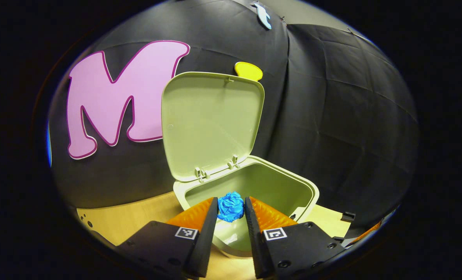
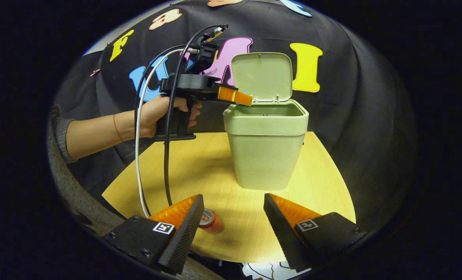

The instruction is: Press the lid of the desktop garbage bin to open it, pick up the crumpled paper on the desktop and throw it into the bin, then pick up the pop can on the desktop and drop it into the bin, and finally close the garbage bin lid.

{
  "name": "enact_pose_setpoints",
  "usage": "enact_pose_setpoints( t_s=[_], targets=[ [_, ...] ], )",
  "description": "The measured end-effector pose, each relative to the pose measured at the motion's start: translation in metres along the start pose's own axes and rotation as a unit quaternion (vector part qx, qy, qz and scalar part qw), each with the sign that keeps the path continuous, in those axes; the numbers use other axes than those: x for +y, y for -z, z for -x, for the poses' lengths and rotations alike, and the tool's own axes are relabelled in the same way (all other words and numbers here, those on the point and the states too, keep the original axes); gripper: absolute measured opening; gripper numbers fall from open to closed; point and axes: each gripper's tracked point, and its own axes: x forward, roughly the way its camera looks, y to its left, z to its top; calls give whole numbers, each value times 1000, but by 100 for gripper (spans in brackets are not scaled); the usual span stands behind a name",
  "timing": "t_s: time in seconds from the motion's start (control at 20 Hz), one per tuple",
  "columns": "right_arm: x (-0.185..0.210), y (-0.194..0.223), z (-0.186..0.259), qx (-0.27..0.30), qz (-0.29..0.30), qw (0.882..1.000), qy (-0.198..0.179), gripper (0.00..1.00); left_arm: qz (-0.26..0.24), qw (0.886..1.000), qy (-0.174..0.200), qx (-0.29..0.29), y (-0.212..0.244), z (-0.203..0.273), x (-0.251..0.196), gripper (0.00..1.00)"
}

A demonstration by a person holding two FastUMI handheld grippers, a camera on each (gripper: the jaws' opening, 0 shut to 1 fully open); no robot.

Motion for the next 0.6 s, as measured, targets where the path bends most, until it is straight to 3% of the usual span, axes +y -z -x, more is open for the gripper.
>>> enact_pose_setpoints(
  t_s=[0.15,0.25,0.35,0.4,0.45,0.6],
  targets=[
    [1,1,0,0,1,1000,2,97,-7,1000,10,0,-1,-2,-5,52],
    [1,-1,0,-1,0,1000,3,97,-14,1000,14,-4,-2,0,-7,61],
    [5,-2,1,-4,-1,1000,-3,97,-14,1000,7,-14,-6,4,-6,77],
    [9,-3,2,-7,-2,1000,-10,97,-7,1000,3,-19,-8,9,-7,90],
    [13,-3,3,-9,-1,1000,-15,97,-1,1000,2,-23,-7,14,-9,94],
    [18,2,2,-3,12,1000,-25,98,0,999,-6,-49,-14,37,-7,96]
  ],
)
